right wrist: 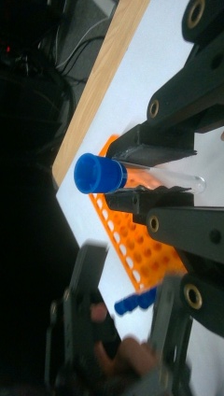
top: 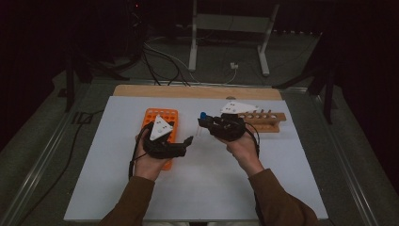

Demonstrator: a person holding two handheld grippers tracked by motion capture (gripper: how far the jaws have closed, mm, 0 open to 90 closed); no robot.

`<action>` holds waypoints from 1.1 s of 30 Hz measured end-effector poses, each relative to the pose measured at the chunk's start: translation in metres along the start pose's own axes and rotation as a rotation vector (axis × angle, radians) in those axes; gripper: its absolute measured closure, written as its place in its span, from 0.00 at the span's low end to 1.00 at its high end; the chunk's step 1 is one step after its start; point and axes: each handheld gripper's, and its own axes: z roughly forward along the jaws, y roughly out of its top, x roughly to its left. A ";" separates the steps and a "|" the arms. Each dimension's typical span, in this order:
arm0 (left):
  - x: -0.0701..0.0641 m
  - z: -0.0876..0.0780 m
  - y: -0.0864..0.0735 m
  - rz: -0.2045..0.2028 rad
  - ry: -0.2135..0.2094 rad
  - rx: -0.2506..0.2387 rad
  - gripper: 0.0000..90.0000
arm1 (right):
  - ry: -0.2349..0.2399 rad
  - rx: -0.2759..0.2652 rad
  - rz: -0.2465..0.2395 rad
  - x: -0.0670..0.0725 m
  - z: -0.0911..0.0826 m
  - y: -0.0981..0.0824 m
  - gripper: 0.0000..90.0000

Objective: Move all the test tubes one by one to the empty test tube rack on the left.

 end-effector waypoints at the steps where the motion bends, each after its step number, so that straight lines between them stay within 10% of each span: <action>1: -0.001 0.002 0.001 0.000 -0.003 0.006 0.29 | 0.009 0.000 -0.003 0.004 0.001 0.001 0.85; 12: -0.003 0.008 0.002 0.015 -0.044 -0.001 0.73 | 0.066 0.005 -0.024 0.021 0.008 0.006 0.85; 33: -0.003 0.005 0.002 0.039 -0.067 -0.015 0.87 | 0.088 0.005 -0.020 0.024 0.011 0.005 0.80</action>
